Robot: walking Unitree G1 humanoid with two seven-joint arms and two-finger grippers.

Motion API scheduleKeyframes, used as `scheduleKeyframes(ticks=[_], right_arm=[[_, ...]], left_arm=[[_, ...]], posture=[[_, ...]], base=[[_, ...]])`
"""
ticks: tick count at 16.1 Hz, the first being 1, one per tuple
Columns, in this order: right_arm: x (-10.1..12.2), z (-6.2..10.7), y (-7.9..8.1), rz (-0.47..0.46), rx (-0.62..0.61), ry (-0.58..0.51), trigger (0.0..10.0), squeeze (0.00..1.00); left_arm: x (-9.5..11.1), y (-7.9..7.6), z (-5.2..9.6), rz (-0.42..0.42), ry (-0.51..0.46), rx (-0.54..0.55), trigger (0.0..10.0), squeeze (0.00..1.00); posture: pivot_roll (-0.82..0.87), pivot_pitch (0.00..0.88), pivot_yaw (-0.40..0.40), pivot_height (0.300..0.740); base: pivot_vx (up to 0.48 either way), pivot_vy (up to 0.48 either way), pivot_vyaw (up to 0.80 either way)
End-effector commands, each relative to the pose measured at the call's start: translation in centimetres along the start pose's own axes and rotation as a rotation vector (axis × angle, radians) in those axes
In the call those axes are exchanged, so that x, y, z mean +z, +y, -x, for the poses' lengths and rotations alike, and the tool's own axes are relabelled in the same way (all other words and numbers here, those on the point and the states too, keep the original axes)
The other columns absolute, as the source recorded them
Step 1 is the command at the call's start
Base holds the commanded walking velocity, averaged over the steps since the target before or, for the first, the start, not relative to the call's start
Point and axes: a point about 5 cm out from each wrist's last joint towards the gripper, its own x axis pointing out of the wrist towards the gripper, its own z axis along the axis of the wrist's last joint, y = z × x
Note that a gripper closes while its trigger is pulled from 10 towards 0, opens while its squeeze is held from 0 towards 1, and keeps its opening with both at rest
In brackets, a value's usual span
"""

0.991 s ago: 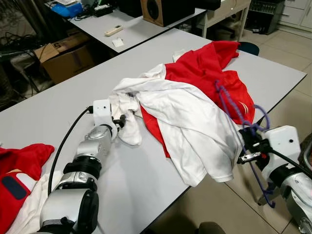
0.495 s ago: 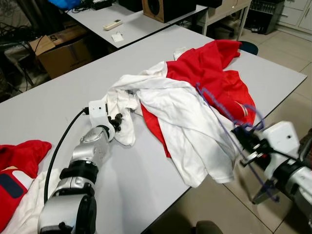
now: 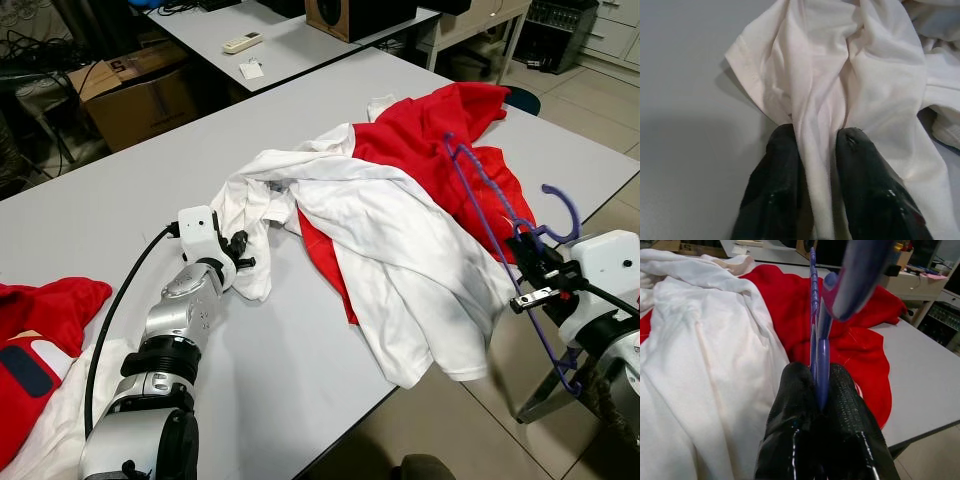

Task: Hang hanger

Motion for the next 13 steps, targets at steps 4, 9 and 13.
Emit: scheduleKeyframes(ticks=[4,9,13], right_arm=[[0.2,-0.1,-0.6,-0.014,-0.077,-0.037,10.0,0.0],[0.1,-0.3,-0.5,-0.02,-0.105,-0.044,10.0,0.0],[0.1,-0.6,-0.3,-0.037,-0.118,-0.058,10.0,0.0]], left_arm=[[1.2,0.5,0.1,0.021,-0.073,0.015,0.0,0.0],[5.0,-0.3,-0.3,-0.032,-0.199,-0.036,0.0,0.0],[12.9,-0.8,-0.2,-0.015,-0.426,-0.089,0.0,0.0]], posture=[[-0.24,0.0,0.112,0.74],[-0.24,0.0,0.12,0.74],[-0.23,0.0,0.124,0.74]], base=[[0.0,0.0,0.0],[0.0,0.0,0.0],[0.0,0.0,0.0]])
